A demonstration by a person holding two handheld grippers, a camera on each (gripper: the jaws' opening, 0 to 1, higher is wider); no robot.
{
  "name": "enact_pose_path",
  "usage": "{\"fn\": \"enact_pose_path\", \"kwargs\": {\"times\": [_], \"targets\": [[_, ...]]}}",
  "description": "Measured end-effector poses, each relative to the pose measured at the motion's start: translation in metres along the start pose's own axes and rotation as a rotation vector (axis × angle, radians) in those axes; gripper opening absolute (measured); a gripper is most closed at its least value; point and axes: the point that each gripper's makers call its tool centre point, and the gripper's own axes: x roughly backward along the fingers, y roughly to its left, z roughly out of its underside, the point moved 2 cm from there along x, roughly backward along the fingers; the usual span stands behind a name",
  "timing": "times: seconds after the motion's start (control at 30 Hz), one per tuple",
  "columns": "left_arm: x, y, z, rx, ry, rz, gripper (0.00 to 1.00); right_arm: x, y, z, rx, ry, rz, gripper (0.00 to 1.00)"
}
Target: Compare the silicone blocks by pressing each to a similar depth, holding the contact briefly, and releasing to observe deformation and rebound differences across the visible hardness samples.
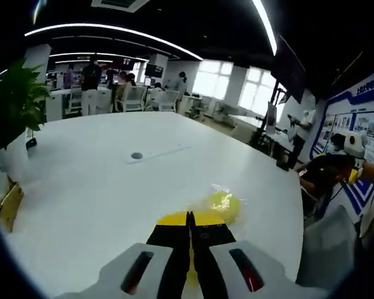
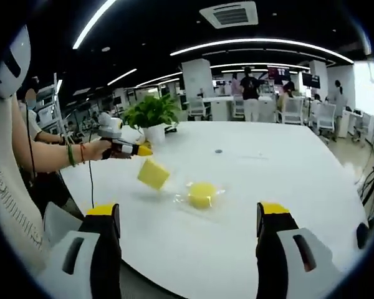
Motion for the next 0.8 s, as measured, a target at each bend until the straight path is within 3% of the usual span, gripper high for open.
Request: {"fn": "enact_pose_path", "kwargs": {"times": [0.17,0.27,0.53,0.8], "targets": [[-0.012,0.033,0.007,-0.03,0.033,-0.053,0.0,-0.002,-0.012,0.0,0.026,0.02,0.049,0.85],[-0.018,0.052,0.02,-0.036,0.09,-0.091,0.0,-0.005,-0.017,0.005,0.011,0.036,0.061,0.85],[-0.035,0.076,0.058,-0.014,0.195,-0.103,0.0,-0.02,-0.019,0.02,-0.014,0.095,0.047,0.82],[-0.037,0.085,0.078,0.006,0.226,-0.098,0.0,-0.026,-0.02,0.027,-0.022,0.131,0.04,0.8]]}}
